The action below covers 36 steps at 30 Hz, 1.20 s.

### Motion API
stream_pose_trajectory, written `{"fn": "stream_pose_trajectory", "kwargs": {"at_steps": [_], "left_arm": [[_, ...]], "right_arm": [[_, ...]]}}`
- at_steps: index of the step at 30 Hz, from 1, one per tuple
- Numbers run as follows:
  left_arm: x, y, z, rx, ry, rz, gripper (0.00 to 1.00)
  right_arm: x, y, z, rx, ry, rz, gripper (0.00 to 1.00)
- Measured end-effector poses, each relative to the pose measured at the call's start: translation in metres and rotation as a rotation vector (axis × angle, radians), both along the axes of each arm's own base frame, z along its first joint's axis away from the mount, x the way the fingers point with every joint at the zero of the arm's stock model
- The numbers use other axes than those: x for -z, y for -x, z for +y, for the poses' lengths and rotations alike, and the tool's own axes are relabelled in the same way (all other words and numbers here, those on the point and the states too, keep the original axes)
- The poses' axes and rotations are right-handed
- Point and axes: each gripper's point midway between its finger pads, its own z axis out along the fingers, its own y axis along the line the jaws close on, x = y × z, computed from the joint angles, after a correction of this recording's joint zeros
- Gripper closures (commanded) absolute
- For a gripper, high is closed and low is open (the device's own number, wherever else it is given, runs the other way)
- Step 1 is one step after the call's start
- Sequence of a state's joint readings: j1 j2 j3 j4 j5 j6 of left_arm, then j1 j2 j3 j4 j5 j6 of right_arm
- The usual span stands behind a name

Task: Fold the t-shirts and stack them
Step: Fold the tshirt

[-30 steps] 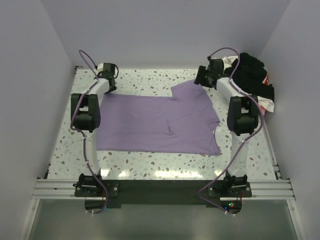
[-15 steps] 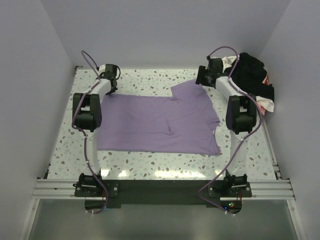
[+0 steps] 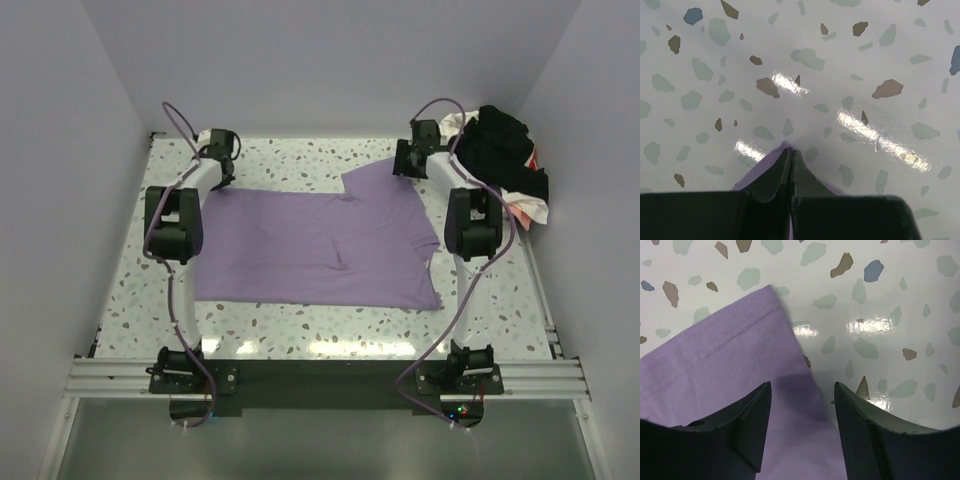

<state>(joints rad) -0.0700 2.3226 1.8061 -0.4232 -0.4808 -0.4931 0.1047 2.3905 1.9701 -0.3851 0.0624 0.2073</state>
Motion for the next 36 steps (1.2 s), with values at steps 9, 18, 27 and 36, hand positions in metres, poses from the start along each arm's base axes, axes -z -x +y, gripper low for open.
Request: {"fn": "stream_pose_trajectory", "kwargs": {"at_steps": [9, 18, 27, 36], "left_arm": [[0.0, 0.0, -0.003, 0.01, 0.013, -0.008, 1.0], [0.0, 0.0, -0.003, 0.018, 0.014, -0.007, 1.0], [0.0, -0.001, -0.004, 0.02, 0.017, -0.01, 1.0], [0.0, -0.001, -0.004, 0.022, 0.02, -0.012, 1.0]], "right_arm": [[0.006, -0.022, 0.006, -0.007, -0.001, -0.013, 0.51], [0.006, -0.027, 0.028, -0.044, 0.018, 0.007, 0.59], [0.007, -0.021, 0.03, -0.043, 0.049, 0.032, 0.87], [0.006, -0.02, 0.024, -0.015, 0.069, 0.017, 0.99]]}}
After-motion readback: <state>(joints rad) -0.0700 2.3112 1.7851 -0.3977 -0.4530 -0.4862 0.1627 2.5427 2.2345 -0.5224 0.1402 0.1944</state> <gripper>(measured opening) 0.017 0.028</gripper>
